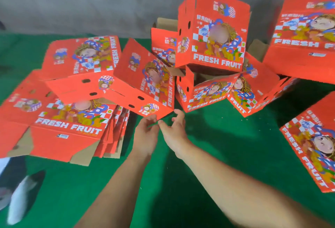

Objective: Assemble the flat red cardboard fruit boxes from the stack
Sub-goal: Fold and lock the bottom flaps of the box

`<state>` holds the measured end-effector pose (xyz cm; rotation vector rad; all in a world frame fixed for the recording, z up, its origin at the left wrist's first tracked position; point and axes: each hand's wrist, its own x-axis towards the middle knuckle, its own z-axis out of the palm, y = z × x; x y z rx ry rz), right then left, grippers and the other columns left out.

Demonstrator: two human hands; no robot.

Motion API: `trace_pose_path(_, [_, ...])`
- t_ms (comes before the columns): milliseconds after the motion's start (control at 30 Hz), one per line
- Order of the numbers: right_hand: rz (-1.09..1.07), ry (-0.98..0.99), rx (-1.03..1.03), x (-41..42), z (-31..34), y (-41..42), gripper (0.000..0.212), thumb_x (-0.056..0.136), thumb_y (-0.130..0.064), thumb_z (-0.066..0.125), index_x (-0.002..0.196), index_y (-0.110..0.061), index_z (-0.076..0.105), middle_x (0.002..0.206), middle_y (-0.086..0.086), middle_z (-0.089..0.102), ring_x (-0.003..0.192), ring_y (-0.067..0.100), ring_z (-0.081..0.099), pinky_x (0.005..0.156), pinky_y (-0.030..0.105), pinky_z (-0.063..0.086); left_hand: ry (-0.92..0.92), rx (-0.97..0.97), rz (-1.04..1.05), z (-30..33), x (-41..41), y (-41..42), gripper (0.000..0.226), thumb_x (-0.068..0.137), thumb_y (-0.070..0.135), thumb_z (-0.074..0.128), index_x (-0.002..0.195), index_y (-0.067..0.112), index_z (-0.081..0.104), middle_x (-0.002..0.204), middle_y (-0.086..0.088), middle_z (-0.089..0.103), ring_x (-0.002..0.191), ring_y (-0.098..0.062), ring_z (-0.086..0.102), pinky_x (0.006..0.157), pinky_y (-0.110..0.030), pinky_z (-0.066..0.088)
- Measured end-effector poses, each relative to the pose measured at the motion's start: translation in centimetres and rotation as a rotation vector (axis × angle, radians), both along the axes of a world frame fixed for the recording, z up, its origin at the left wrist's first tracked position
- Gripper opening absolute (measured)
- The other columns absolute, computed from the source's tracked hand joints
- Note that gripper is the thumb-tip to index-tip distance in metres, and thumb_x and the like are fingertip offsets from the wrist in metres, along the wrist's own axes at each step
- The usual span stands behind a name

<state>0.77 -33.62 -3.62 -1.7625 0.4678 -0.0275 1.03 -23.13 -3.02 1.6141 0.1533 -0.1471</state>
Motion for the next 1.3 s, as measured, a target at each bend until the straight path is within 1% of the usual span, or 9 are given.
trace_pose_path(233, [0.298, 0.142, 0.138, 2.8, -0.2, 11.0, 0.020, 0.097, -0.020, 0.063, 0.108, -0.031, 0.051, 0.105, -0.006, 0.058, 0.087, 0.011, 0.060, 0.074, 0.028, 0.050, 0.020, 0.698, 0.262, -1.5, 2.2, 12.6, 0.042, 0.100, 0.036, 0.059, 0.139, 0.022, 0.060, 0.146, -0.009, 0.057, 0.136, -0.032, 0.050, 0.113, -0.045, 0.039])
trace_pose_path(333, [0.335, 0.225, 0.183, 4.2, -0.3, 14.7, 0.017, 0.096, -0.015, 0.061, 0.112, -0.021, 0.062, 0.110, 0.005, 0.071, 0.097, 0.020, 0.068, 0.087, 0.041, 0.059, 0.192, 0.969, -0.024, -2.5, 1.8, 15.9, 0.058, 0.101, 0.050, 0.046, 0.156, 0.034, 0.036, 0.167, -0.004, 0.028, 0.154, -0.031, 0.020, 0.126, -0.047, 0.015])
trace_pose_path(567, [0.328, 0.151, -0.114, 7.5, -0.9, 17.0, 0.035, 0.094, -0.020, 0.068, 0.127, -0.017, 0.060, 0.130, 0.008, 0.059, 0.108, 0.024, 0.064, 0.095, 0.044, 0.056, 0.135, 1.141, -0.175, -5.1, -0.2, 18.9, 0.084, 0.093, 0.034, 0.061, 0.163, 0.038, 0.014, 0.172, 0.007, 0.012, 0.152, -0.034, 0.017, 0.124, -0.049, 0.023])
trace_pose_path(767, [0.439, -0.636, -1.041, 13.1, 3.5, 16.2, 0.073, 0.080, -0.023, 0.068, 0.150, -0.023, 0.048, 0.161, 0.013, 0.032, 0.144, 0.039, 0.031, 0.115, 0.055, 0.031, -0.008, 0.755, 0.211, -4.0, 3.6, 21.3, 0.065, 0.097, 0.029, 0.065, 0.155, 0.012, 0.041, 0.146, -0.012, 0.056, 0.133, -0.036, 0.051, 0.111, -0.045, 0.039])
trace_pose_path(900, [0.600, -0.300, -1.301, 18.2, 6.9, 14.4, 0.090, 0.092, -0.041, 0.062, 0.165, -0.033, 0.010, 0.174, 0.005, 0.004, 0.159, 0.039, 0.004, 0.126, 0.058, 0.009, -0.075, 0.414, 0.379, -0.7, 9.0, 22.8, 0.075, 0.088, 0.024, 0.067, 0.154, 0.006, 0.037, 0.148, -0.017, 0.053, 0.138, -0.035, 0.049, 0.116, -0.051, 0.039])
trace_pose_path(1000, [0.676, -0.094, -1.229, 19.1, 7.0, 13.5, 0.090, 0.096, -0.037, 0.065, 0.163, -0.040, 0.005, 0.171, -0.003, 0.002, 0.156, 0.046, 0.005, 0.116, 0.066, 0.031, -0.072, 0.197, 0.543, 1.8, 13.4, 23.2, 0.105, 0.087, 0.026, 0.077, 0.165, 0.014, 0.008, 0.165, -0.020, 0.028, 0.152, -0.037, 0.026, 0.125, -0.046, 0.022])
trace_pose_path(1100, [0.634, -0.154, -1.273, 19.0, 6.6, 12.9, 0.085, 0.097, -0.032, 0.065, 0.161, -0.040, 0.010, 0.168, -0.004, 0.009, 0.154, 0.046, 0.010, 0.108, 0.065, 0.042, 0.058, -0.236, 0.613, 4.2, 17.1, 24.0, 0.121, 0.090, 0.043, 0.078, 0.160, 0.032, -0.020, 0.140, -0.007, 0.056, 0.121, -0.032, 0.065, 0.102, -0.047, 0.053])
trace_pose_path(1200, [0.603, -0.191, -1.233, 19.1, 6.3, 12.0, 0.081, 0.098, -0.031, 0.067, 0.161, -0.036, 0.017, 0.166, -0.006, 0.011, 0.154, 0.043, 0.011, 0.107, 0.066, 0.044, 0.151, -0.266, 0.589, 5.5, 18.4, 24.1, 0.061, 0.091, 0.050, 0.074, 0.138, 0.021, 0.048, 0.092, 0.000, 0.062, 0.078, -0.016, 0.068, 0.080, -0.038, 0.062])
trace_pose_path(1300, [0.531, -0.337, -1.081, 18.2, 5.6, 10.8, 0.075, 0.095, -0.022, 0.071, 0.158, -0.030, 0.031, 0.168, -0.001, 0.007, 0.155, 0.041, 0.010, 0.114, 0.061, 0.040, 0.020, -0.128, 0.567, 5.7, 18.6, 22.3, 0.020, 0.097, 0.037, 0.072, 0.089, 0.019, 0.067, 0.080, -0.002, 0.064, 0.072, -0.020, 0.064, 0.069, -0.035, 0.060])
